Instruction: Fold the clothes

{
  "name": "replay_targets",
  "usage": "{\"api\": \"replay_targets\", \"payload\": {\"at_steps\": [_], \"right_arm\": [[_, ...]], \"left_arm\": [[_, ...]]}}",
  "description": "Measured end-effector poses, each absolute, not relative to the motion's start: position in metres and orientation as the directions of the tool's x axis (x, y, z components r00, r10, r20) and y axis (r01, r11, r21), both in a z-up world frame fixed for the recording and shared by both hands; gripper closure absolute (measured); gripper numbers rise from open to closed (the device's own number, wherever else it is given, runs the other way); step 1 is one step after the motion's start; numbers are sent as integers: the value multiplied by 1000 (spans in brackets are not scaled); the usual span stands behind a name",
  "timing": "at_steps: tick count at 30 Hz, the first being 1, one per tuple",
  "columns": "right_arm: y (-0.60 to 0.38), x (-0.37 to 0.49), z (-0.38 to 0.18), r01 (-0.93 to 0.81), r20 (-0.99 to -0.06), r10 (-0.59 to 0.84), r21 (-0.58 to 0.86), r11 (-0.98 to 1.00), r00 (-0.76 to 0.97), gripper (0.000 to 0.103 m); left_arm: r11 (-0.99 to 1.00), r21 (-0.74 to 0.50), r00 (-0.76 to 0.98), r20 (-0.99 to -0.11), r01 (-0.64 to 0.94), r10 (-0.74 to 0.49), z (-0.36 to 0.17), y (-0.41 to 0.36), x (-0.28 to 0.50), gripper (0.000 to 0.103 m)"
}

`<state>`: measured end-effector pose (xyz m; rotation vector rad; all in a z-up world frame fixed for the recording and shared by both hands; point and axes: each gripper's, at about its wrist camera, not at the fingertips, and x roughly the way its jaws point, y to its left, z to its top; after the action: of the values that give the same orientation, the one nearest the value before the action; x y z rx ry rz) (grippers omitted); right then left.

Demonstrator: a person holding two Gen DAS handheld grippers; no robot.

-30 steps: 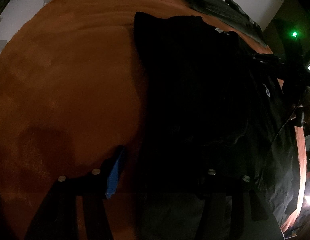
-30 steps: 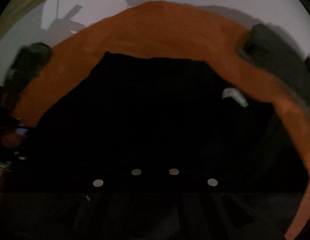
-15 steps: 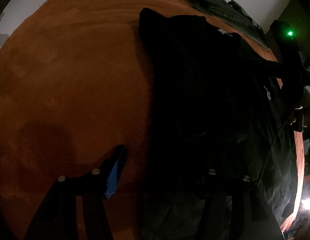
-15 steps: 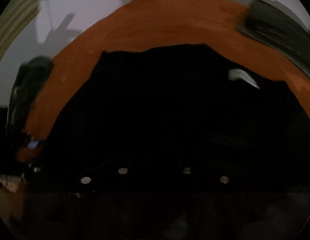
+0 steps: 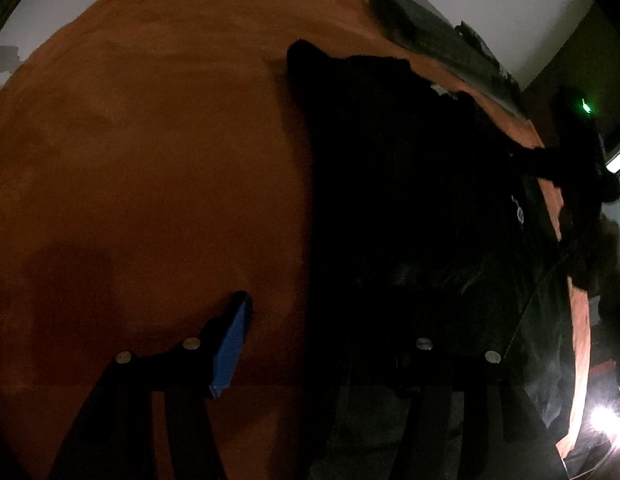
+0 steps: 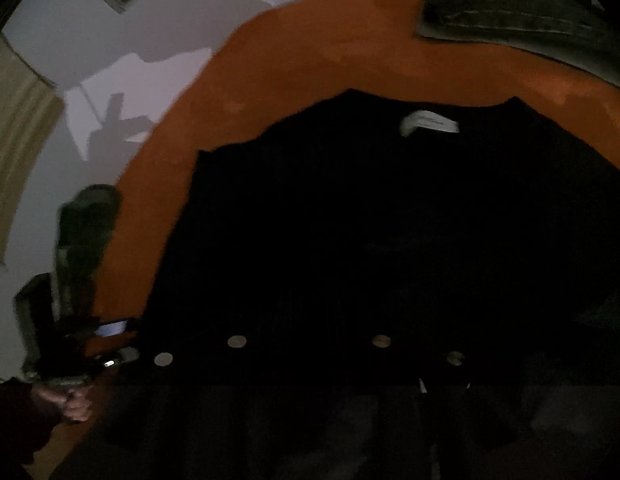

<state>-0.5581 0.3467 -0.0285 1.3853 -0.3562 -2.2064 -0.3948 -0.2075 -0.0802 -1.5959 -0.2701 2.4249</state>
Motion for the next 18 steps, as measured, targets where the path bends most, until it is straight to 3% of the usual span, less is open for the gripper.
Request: {"api": "replay_targets", "payload": {"at_steps": [4, 7, 8, 13, 18], "right_arm": [[318, -534, -19, 359, -666, -703, 611, -706, -249, 79], [286, -510, -16, 436, -614, -773, 659, -613, -157, 79], [274, -500, -15, 477, -616, -774, 641, -601, -147, 79], [222, -470, -51, 580, -822, -555, 395, -712, -123, 79], [257, -460, -34, 512, -723, -683, 548, -661, -107, 79]], "left_arm": [[-958, -276, -372, -883, -77, 285, -85, -213, -398, 44], [-972, -225, -392, -890, -65, 232, -89, -215, -396, 53], [-975, -215, -400, -890, -55, 219, -90, -217, -394, 55], [-975, -220, -398, -893, -22, 210, -90, -232, -393, 58], [-966, -258, -389, -893, 31, 226, -81, -247, -391, 59]]}}
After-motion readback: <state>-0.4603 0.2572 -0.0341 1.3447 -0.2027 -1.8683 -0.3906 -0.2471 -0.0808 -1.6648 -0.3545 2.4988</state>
